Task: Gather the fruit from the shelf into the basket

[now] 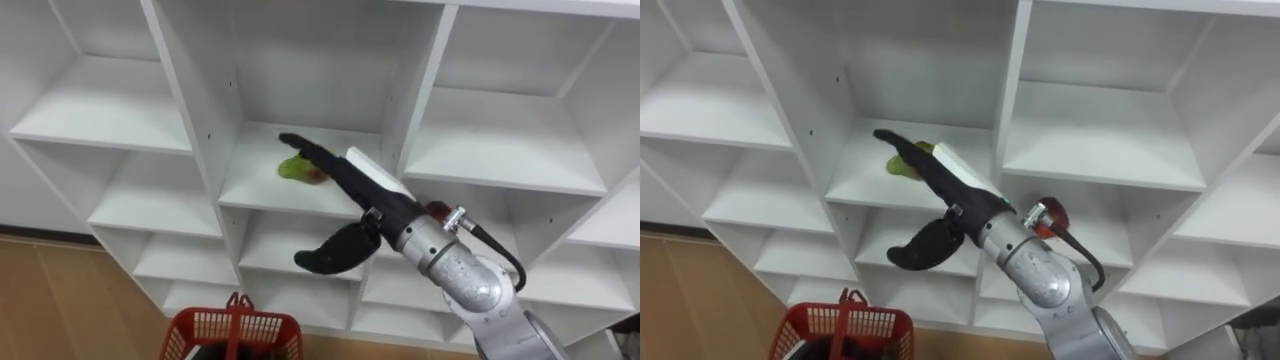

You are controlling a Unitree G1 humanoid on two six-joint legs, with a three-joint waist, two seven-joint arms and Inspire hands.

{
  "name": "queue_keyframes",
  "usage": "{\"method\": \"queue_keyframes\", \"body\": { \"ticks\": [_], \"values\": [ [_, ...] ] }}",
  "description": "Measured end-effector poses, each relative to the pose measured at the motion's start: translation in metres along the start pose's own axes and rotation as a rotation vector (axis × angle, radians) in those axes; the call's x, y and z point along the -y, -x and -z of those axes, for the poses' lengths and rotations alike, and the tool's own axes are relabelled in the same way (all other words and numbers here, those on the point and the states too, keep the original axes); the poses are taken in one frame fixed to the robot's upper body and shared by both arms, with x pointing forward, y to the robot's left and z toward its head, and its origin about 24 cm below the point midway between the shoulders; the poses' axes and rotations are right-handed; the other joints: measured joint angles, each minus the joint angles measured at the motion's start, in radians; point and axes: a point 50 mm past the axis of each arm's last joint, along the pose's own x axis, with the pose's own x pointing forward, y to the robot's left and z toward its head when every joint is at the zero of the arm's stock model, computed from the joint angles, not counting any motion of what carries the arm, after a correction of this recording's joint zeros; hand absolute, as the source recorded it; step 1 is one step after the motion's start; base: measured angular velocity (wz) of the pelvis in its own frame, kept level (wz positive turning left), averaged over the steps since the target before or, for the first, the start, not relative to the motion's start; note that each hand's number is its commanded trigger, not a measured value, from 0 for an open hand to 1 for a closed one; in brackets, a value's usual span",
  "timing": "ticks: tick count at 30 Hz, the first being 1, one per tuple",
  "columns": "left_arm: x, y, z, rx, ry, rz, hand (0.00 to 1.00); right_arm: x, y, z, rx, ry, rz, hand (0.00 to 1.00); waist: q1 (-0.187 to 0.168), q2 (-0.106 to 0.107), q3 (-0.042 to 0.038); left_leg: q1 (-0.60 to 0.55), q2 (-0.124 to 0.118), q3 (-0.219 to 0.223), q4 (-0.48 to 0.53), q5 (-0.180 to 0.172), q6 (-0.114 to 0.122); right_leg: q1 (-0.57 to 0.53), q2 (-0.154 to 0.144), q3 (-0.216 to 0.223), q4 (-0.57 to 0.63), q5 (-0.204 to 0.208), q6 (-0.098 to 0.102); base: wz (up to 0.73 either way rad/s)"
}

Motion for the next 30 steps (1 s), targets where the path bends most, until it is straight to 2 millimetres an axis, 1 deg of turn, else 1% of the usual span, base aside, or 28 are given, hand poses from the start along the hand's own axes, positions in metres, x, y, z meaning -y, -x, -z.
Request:
{"method": "queue_keyframes", "body": {
  "ticks": [2,3,6,11,14,16,19,21,23,25,27,29,30],
  "values": [
    [-0.001,0.0,0.002,-0.01,0.002,-0.003,1.0,0.001,0.0,0.0,-0.001,0.011,0.022,0.0,0.001,-0.001,0.0012,0.0,-0.005,-0.001,0.0,0.0,0.0,0.001,-0.001,-0.002,-0.001,0.0,0.0,0.02],
    [-0.001,0.0,0.002,-0.009,0.003,-0.002,1.0,0.001,0.0,0.0,-0.002,0.018,0.034,0.0,0.004,-0.003,0.0048,0.0,-0.005,-0.002,0.0,0.0,0.0,0.001,-0.002,-0.007,-0.001,0.0,0.0,0.0],
    [-0.005,0.0,0.003,-0.011,0.019,-0.017,1.0,0.001,-0.002,-0.002,0.003,0.016,0.068,0.0,0.008,-0.01,0.0097,-0.001,-0.003,-0.002,0.0,0.0,0.0,0.001,-0.003,-0.009,-0.002,0.0,0.0,0.0],
    [-0.007,0.001,0.006,-0.025,0.032,-0.034,1.0,0.003,-0.002,-0.004,0.007,0.022,0.131,0.0,0.01,-0.011,0.0093,-0.003,0.001,-0.002,-0.002,0.0,0.0,-0.003,-0.003,-0.013,-0.002,0.0,0.0,0.0],
    [-0.009,0.001,0.008,-0.033,0.046,-0.044,1.0,0.005,-0.003,-0.005,0.004,0.091,0.163,0.0,0.011,-0.013,0.0081,-0.005,0.001,-0.005,-0.003,0.0,0.0,-0.003,-0.003,-0.022,-0.002,0.0,0.0,0.01],
    [-0.009,0.002,0.01,-0.04,0.053,-0.047,1.0,0.008,-0.005,-0.007,0.01,0.128,0.185,0.0,0.011,-0.015,0.0072,-0.006,-0.005,-0.005,-0.005,0.0,0.0,-0.004,-0.003,-0.022,-0.002,0.0,0.001,0.0],
    [-0.008,0.003,0.015,-0.052,0.069,-0.05,1.0,0.013,-0.007,-0.01,0.021,0.155,0.229,0.0,0.013,-0.025,0.003,-0.005,-0.005,-0.008,-0.005,0.0,0.0,-0.005,-0.002,-0.023,-0.003,0.0,0.001,0.0],
    [-0.007,0.003,0.016,-0.056,0.072,-0.05,1.0,0.014,-0.007,-0.01,0.024,0.157,0.255,0.0,0.018,-0.036,-0.0038,-0.003,-0.006,-0.008,-0.004,0.0,0.0,-0.005,-0.003,-0.023,-0.004,0.0,0.001,0.0],
    [-0.007,0.003,0.016,-0.055,0.073,-0.049,1.0,0.014,-0.007,-0.01,0.025,0.156,0.266,0.0,0.029,-0.042,-0.0059,-0.002,-0.007,-0.008,-0.004,0.0,0.0,-0.005,-0.004,-0.022,-0.004,0.0,0.001,0.0],
    [-0.007,0.003,0.016,-0.056,0.074,-0.048,1.0,0.015,-0.007,-0.011,0.028,0.154,0.281,0.0,0.038,-0.045,-0.0054,-0.002,-0.006,-0.008,-0.004,0.001,0.001,-0.006,-0.005,-0.022,-0.005,0.0,0.001,0.0],
    [-0.007,0.004,0.017,-0.059,0.068,-0.05,1.0,0.016,-0.007,-0.011,0.031,0.156,0.295,0.0,0.051,-0.047,-0.0022,-0.006,-0.006,-0.01,-0.003,0.001,0.002,-0.005,-0.006,-0.022,-0.004,0.0,0.001,0.0],
    [-0.007,0.004,0.017,-0.06,0.068,-0.05,1.0,0.016,-0.008,-0.012,0.03,0.158,0.301,0.0,0.064,-0.049,-0.0007,-0.009,-0.006,-0.012,-0.002,0.001,0.002,-0.005,-0.005,-0.025,-0.004,0.0,0.001,0.03],
    [-0.008,0.004,0.017,-0.061,0.068,-0.051,1.0,0.015,-0.009,-0.012,0.032,0.158,0.301,0.0,0.065,-0.05,0.0,-0.013,-0.006,-0.018,-0.001,0.001,0.002,-0.007,-0.006,-0.03,-0.003,0.0,0.001,0.1]
  ]
}}
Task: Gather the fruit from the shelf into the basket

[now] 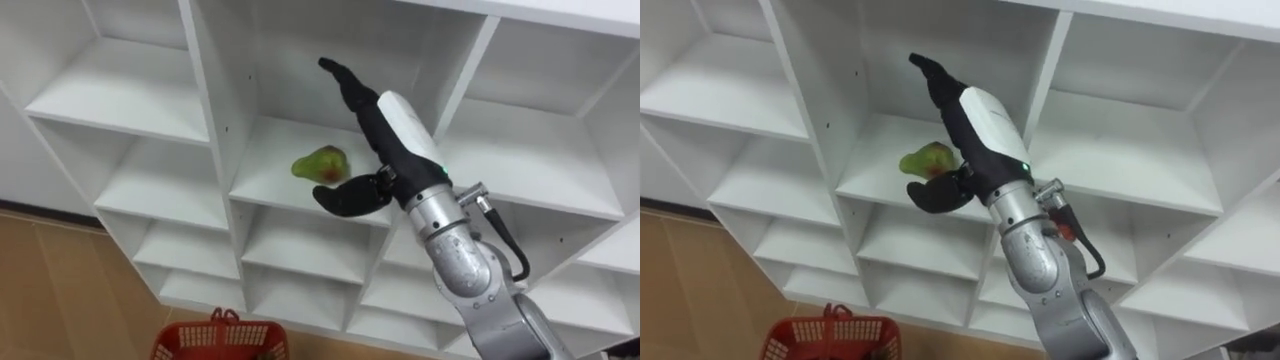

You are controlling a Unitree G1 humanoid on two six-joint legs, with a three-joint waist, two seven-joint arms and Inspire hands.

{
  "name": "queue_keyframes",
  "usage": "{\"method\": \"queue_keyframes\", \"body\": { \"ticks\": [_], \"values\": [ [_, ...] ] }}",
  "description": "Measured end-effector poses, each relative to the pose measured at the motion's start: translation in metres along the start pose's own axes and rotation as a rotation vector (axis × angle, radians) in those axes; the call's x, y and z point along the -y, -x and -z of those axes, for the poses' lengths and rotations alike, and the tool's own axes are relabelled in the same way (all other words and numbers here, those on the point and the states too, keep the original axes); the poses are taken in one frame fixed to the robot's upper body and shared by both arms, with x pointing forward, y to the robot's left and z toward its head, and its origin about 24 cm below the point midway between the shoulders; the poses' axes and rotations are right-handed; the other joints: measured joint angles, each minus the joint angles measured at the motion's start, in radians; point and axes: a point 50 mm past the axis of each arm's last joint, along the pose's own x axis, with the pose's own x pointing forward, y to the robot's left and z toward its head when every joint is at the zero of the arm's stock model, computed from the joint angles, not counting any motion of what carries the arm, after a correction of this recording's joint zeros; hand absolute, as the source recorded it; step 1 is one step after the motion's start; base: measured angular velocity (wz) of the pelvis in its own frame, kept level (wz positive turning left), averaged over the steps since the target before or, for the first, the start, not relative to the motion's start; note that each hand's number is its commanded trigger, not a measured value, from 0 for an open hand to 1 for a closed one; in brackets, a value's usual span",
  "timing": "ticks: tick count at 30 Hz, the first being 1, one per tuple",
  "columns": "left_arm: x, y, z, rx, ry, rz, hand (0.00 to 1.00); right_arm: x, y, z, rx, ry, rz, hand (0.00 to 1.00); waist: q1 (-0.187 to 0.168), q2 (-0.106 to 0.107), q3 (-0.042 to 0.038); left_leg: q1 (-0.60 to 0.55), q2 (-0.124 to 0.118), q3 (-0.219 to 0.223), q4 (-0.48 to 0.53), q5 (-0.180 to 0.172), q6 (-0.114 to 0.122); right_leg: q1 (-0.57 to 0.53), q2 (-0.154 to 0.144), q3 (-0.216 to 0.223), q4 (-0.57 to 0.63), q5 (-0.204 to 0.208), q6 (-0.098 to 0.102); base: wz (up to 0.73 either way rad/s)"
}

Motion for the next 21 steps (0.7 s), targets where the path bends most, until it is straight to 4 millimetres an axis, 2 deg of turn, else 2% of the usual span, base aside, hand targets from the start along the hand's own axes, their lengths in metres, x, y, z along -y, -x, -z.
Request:
{"method": "queue_keyframes", "body": {
  "ticks": [5,9,13,21],
  "values": [
    [0.0,0.0,-0.001,-0.001,-0.001,-0.004,1.0,-0.007,-0.001,0.001,-0.006,0.003,-0.031,0.0,0.004,-0.003,0.0021,-0.019,-0.003,-0.019,0.0,0.002,-0.002,-0.009,-0.001,-0.018,0.001,0.0,0.0,0.11],
    [-0.001,-0.001,-0.002,-0.001,-0.001,-0.022,1.0,-0.009,-0.001,0.002,-0.015,0.007,-0.037,0.0,0.016,-0.013,0.0084,-0.025,-0.003,-0.027,0.002,0.004,-0.003,-0.012,0.0,-0.023,0.0,0.0,0.0,0.06],
    [-0.001,-0.001,-0.004,0.008,-0.002,-0.021,1.0,-0.011,-0.003,0.008,-0.04,0.05,-0.045,0.0,0.024,-0.019,0.0058,-0.028,-0.005,-0.036,0.002,0.005,-0.002,-0.018,-0.002,-0.033,0.0,0.0,0.0,0.05],
    [-0.003,0.001,-0.006,0.024,-0.008,-0.013,1.0,-0.016,-0.006,0.02,-0.086,0.068,-0.069,0.0,0.026,-0.029,0.0083,-0.038,-0.005,-0.055,0.002,0.007,-0.001,-0.021,-0.004,-0.049,-0.001,0.0,0.0,0.06]
  ]
}}
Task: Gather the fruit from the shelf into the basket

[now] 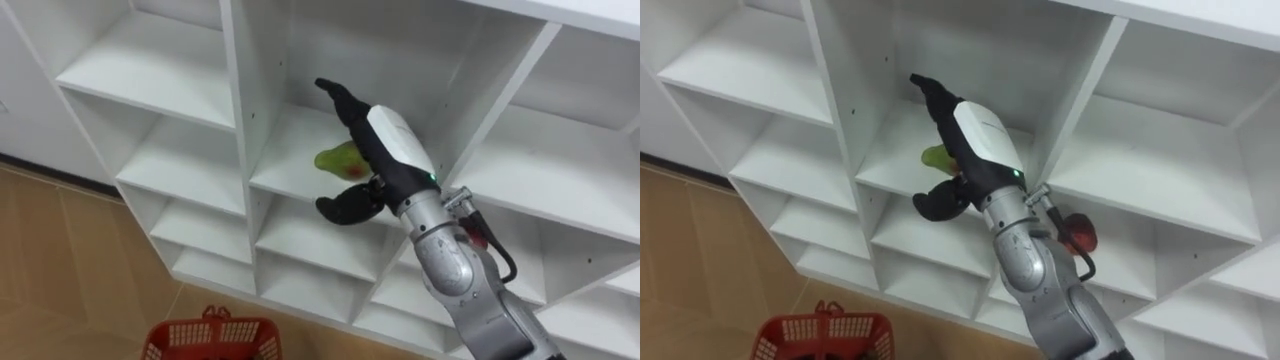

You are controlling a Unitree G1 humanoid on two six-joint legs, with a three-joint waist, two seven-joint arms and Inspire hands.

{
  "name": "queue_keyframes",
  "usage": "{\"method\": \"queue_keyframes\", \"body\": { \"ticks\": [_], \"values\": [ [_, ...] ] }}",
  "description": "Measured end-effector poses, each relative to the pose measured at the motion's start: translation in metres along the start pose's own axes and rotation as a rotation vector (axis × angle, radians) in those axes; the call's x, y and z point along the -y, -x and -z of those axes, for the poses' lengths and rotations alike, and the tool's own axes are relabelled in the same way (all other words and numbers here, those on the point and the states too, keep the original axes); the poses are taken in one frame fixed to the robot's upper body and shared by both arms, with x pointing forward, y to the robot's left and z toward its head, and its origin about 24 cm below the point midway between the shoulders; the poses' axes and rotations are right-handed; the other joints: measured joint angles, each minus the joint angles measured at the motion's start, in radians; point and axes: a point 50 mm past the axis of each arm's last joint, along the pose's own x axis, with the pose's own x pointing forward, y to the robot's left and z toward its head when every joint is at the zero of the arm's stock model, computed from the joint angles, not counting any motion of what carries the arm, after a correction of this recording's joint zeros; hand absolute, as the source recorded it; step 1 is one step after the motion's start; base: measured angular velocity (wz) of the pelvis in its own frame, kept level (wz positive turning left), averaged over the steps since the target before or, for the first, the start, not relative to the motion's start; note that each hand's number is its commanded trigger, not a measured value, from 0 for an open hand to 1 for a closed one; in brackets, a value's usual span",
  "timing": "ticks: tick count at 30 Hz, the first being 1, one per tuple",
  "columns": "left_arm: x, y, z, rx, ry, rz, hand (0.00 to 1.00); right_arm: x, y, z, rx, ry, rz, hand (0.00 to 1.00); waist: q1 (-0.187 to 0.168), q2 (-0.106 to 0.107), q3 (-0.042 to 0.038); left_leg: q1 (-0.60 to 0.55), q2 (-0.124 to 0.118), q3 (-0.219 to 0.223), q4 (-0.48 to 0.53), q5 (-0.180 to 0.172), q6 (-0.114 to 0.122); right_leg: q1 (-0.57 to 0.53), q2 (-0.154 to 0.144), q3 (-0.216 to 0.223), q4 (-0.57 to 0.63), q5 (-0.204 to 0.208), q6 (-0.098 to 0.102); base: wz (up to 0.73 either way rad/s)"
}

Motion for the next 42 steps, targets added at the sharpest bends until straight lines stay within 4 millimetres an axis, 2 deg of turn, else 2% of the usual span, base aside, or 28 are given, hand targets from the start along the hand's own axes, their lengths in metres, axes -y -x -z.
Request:
{"method": "queue_keyframes", "body": {
  "ticks": [7,9,11,15,20,31,42],
  "values": [
    [-0.001,0.0,0.0,0.001,0.0,0.01,1.0,0.0,-0.008,0.006,-0.021,0.017,-0.012,0.0,0.0,-0.002,0.0025,-0.002,0.0,-0.01,0.001,0.002,-0.001,0.004,-0.001,-0.012,0.0,0.0,0.0,0.05],
    [-0.001,0.001,-0.001,0.008,-0.001,0.01,1.0,0.002,-0.01,0.006,-0.02,0.017,-0.008,0.0,0.0,-0.009,0.0079,-0.003,-0.001,-0.012,0.001,0.004,-0.002,0.004,-0.001,-0.019,0.0,0.0,0.0,0.04],
    [-0.002,0.001,-0.002,0.011,-0.003,0.008,1.0,0.003,-0.012,0.005,-0.016,0.021,-0.004,0.0,0.001,-0.012,0.0101,-0.004,-0.001,-0.013,0.002,0.005,-0.002,0.004,-0.001,-0.023,0.0,0.0,0.0,0.0],
    [-0.003,0.001,-0.002,0.011,-0.004,0.009,1.0,0.005,-0.018,0.007,-0.025,0.035,0.003,0.0,0.003,-0.013,0.0093,-0.004,-0.001,-0.014,0.003,0.005,-0.003,0.005,-0.001,-0.025,0.0,0.0,0.0,0.0],
    [-0.004,0.002,-0.002,0.008,-0.004,0.007,1.0,0.002,-0.017,0.015,-0.064,0.038,-0.003,0.0,0.002,-0.014,0.0084,-0.002,-0.001,-0.023,0.001,0.005,-0.003,0.013,-0.001,-0.029,0.0,0.0,0.0,0.05],
    [-0.007,0.006,0.002,0.013,0.014,-0.006,1.0,0.004,-0.017,0.017,-0.076,0.052,0.001,0.0,0.0,-0.021,0.0036,0.005,-0.002,-0.028,0.003,0.006,-0.003,0.017,-0.001,-0.027,-0.001,0.0,0.0,0.01],
    [-0.006,0.007,0.001,0.015,0.024,0.002,1.0,0.004,-0.016,0.025,-0.112,0.098,-0.013,0.0,-0.002,-0.019,0.0028,0.006,-0.01,-0.041,0.014,0.006,-0.003,0.044,-0.004,-0.027,-0.015,0.0,0.0,0.03]
  ]
}}
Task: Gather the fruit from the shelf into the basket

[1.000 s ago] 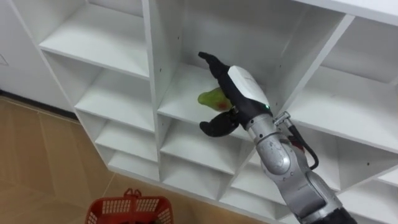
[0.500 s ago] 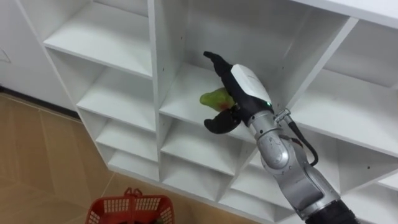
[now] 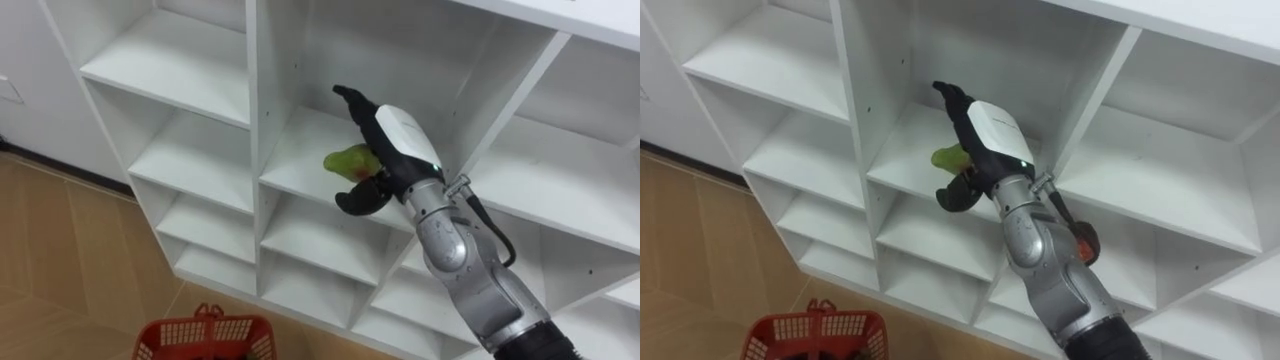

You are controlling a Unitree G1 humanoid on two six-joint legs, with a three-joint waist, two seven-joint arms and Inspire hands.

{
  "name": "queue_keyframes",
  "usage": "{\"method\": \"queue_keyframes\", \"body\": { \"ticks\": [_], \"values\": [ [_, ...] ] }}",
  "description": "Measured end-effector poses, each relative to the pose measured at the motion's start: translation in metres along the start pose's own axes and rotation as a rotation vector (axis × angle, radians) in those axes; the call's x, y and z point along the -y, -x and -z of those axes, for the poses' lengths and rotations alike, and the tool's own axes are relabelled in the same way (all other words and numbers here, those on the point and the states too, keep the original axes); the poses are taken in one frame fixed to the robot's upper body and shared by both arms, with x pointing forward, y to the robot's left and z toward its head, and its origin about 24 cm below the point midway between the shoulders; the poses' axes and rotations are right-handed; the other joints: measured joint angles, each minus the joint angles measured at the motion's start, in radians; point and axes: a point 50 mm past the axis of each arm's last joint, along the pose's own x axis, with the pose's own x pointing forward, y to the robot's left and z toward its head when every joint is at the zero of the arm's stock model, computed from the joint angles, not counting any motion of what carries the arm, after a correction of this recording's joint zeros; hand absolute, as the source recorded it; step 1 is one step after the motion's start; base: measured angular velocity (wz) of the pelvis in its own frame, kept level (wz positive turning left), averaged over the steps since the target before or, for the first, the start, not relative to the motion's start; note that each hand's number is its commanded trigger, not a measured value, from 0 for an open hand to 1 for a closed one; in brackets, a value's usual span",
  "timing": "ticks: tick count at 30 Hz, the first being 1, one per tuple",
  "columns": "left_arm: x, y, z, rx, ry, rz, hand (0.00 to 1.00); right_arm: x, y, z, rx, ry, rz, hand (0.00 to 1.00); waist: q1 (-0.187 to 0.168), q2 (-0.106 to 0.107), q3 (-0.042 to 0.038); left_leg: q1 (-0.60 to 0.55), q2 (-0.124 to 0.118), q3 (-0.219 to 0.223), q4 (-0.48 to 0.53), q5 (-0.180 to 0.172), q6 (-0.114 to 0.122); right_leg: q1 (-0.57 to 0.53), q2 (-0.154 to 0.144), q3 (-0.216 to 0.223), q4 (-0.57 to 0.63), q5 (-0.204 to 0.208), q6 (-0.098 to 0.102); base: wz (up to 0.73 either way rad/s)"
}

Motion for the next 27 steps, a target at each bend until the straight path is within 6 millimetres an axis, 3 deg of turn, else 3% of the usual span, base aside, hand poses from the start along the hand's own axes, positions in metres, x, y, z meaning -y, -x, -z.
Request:
{"method": "queue_keyframes", "body": {
  "ticks": [12,20,27],
  "values": [
    [-0.001,0.003,0.002,0.0,0.011,0.003,1.0,0.012,0.001,0.013,-0.044,0.108,0.022,0.0,0.012,-0.009,-0.0078,0.005,-0.005,-0.003,0.001,0.002,0.003,0.005,-0.005,-0.014,0.001,0.0,0.0,0.01],
    [-0.001,0.003,-0.001,0.014,0.009,0.007,1.0,0.009,0.002,0.023,-0.089,0.179,-0.006,0.0,0.027,-0.014,-0.0053,0.004,-0.007,-0.021,0.0,0.003,0.004,0.011,-0.008,-0.026,0.001,-0.001,0.001,0.07],
    [-0.004,0.004,-0.001,0.012,0.01,0.008,1.0,0.012,-0.001,0.023,-0.108,0.191,0.0,0.0,0.03,-0.024,0.0045,0.004,-0.008,-0.025,0.0,0.003,0.004,0.011,-0.007,-0.029,0.001,-0.001,0.002,0.01]
  ]
}}
